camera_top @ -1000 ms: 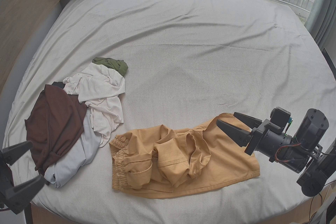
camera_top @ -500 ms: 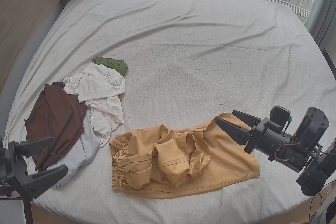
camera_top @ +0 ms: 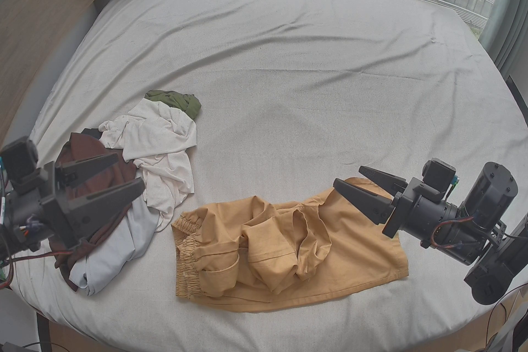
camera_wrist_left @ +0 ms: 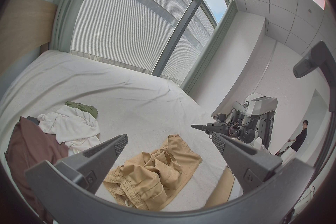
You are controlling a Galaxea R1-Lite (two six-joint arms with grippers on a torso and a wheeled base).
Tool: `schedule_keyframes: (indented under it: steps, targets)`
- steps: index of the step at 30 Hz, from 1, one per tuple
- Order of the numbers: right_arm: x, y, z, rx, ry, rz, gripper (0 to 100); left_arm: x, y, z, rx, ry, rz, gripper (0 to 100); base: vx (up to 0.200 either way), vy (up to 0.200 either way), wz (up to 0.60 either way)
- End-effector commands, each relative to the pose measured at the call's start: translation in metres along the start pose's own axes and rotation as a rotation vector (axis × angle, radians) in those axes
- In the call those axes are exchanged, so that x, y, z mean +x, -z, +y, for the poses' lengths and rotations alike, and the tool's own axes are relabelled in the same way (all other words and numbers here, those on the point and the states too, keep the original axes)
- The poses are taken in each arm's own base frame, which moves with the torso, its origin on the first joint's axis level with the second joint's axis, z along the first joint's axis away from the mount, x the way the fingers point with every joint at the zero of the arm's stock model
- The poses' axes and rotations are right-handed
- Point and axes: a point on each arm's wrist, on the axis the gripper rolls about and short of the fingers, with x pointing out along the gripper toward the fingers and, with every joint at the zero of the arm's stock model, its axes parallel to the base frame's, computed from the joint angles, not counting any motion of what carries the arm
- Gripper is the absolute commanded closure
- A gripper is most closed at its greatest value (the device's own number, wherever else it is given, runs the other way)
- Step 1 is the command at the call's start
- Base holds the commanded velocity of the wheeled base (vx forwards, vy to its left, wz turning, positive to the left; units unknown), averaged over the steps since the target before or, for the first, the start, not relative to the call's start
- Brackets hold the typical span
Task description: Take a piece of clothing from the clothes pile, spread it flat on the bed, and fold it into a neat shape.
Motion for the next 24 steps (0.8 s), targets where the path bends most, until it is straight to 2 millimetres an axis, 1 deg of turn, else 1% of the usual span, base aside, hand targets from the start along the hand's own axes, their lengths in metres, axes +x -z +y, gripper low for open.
schedule_keyframes:
  steps: [1, 5, 7, 8, 10, 12, 13, 14, 16, 17, 22, 24]
  targets:
    - [-0.002, 0.013, -0.007, 0.024, 0.022, 0.056, 0, 0.014, 0.034, 0.012, -0.072, -0.010, 0.128, 0, 0.000, 0.000, 0.00]
    - [0.004, 0.029, -0.015, 0.050, 0.048, 0.115, 0, 0.002, 0.065, 0.010, -0.112, -0.021, 0.206, 0, 0.000, 0.000, 0.00]
    - [0.006, 0.034, -0.017, 0.055, 0.056, 0.131, 0, 0.000, 0.072, 0.010, -0.124, -0.026, 0.225, 0, 0.000, 0.000, 0.00]
    - [0.007, 0.040, -0.019, 0.061, 0.061, 0.151, 0, -0.002, 0.079, 0.011, -0.144, -0.034, 0.248, 0, 0.000, 0.000, 0.00]
    - [0.009, 0.044, -0.021, 0.067, 0.065, 0.165, 0, -0.003, 0.084, 0.013, -0.164, -0.045, 0.272, 0, 0.000, 0.000, 0.00]
    - [0.009, 0.044, -0.021, 0.067, 0.065, 0.165, 0, -0.003, 0.084, 0.013, -0.164, -0.045, 0.272, 0, 0.000, 0.000, 0.00]
    - [0.009, 0.043, -0.022, 0.068, 0.069, 0.162, 0, -0.005, 0.095, 0.018, -0.202, -0.071, 0.317, 0, 0.000, 0.000, 0.00]
    - [0.009, 0.043, -0.022, 0.068, 0.069, 0.163, 0, -0.007, 0.100, 0.018, -0.216, -0.077, 0.339, 0, 0.000, 0.000, 0.00]
    - [0.009, 0.043, -0.022, 0.068, 0.069, 0.163, 0, -0.007, 0.104, 0.018, -0.223, -0.079, 0.355, 0, 0.000, 0.000, 0.00]
    - [0.008, 0.043, -0.022, 0.068, 0.071, 0.163, 0, -0.006, 0.110, 0.020, -0.241, -0.086, 0.386, 0, 0.000, 0.000, 0.00]
    - [0.008, 0.043, -0.022, 0.070, 0.069, 0.163, 0, 0.004, 0.123, 0.029, -0.286, -0.100, 0.455, 0, 0.000, 0.000, 0.00]
    - [0.008, 0.043, -0.022, 0.070, 0.069, 0.163, 0, 0.005, 0.124, 0.030, -0.291, -0.101, 0.460, 0, 0.000, 0.000, 0.00]
